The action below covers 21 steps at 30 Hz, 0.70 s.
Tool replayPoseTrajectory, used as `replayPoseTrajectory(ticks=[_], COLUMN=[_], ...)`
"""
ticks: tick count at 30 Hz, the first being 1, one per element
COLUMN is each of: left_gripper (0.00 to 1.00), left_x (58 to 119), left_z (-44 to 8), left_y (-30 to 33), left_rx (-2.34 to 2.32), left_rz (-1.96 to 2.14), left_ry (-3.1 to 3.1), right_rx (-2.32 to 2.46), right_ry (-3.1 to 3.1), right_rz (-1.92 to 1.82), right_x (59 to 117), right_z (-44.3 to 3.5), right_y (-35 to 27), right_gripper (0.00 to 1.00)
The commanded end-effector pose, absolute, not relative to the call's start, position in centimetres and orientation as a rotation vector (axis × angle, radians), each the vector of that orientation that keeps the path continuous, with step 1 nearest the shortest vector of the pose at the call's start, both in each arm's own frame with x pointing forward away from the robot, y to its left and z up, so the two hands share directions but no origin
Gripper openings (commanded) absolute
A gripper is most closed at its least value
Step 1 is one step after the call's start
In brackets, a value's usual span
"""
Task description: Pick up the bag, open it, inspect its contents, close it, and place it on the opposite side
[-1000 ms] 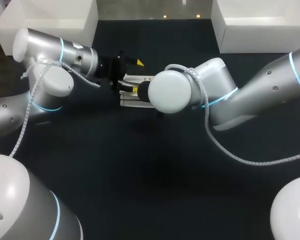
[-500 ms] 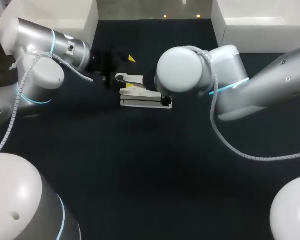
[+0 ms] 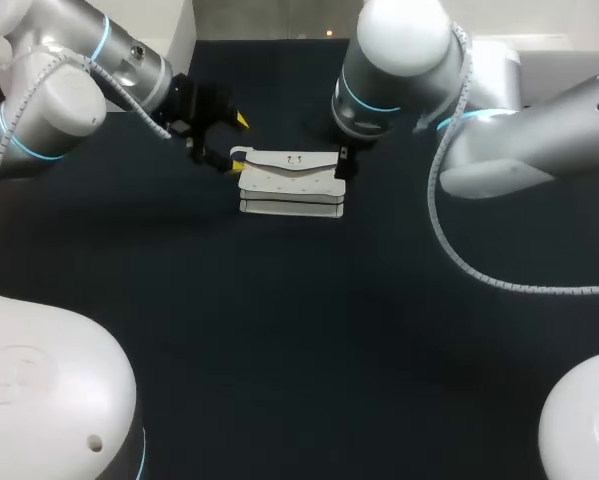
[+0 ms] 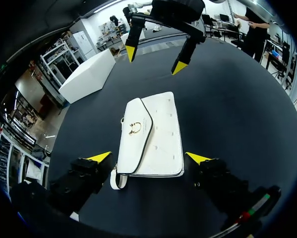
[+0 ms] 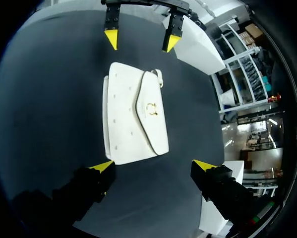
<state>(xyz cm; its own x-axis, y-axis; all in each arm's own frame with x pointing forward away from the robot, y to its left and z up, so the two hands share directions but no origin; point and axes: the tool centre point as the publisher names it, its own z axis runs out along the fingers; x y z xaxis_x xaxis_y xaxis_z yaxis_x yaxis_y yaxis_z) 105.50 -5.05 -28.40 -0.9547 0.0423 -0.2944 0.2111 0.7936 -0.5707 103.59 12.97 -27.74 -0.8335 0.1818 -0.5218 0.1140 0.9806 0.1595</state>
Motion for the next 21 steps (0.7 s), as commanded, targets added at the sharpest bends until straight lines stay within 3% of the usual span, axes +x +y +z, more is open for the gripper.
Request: replayPoseTrajectory(ticks=[1,21], left_gripper=[1.00,1.00], left_x=[105.47,105.41], left_z=[-27.86,-27.80], left_y=[-5.03,-4.98], left_rx=[0.183,0.194], left_rz=[-0.826,-0.766], left_ry=[2.798,2.800], right_rx=[0.248,0.239], right_ry=[2.712,2.724], right_rz=[0.154,0.153], right_x=[104.00,104.02], right_z=[-27.09,-27.04], right_y=[13.18,13.13], right_gripper=[1.00,1.00])
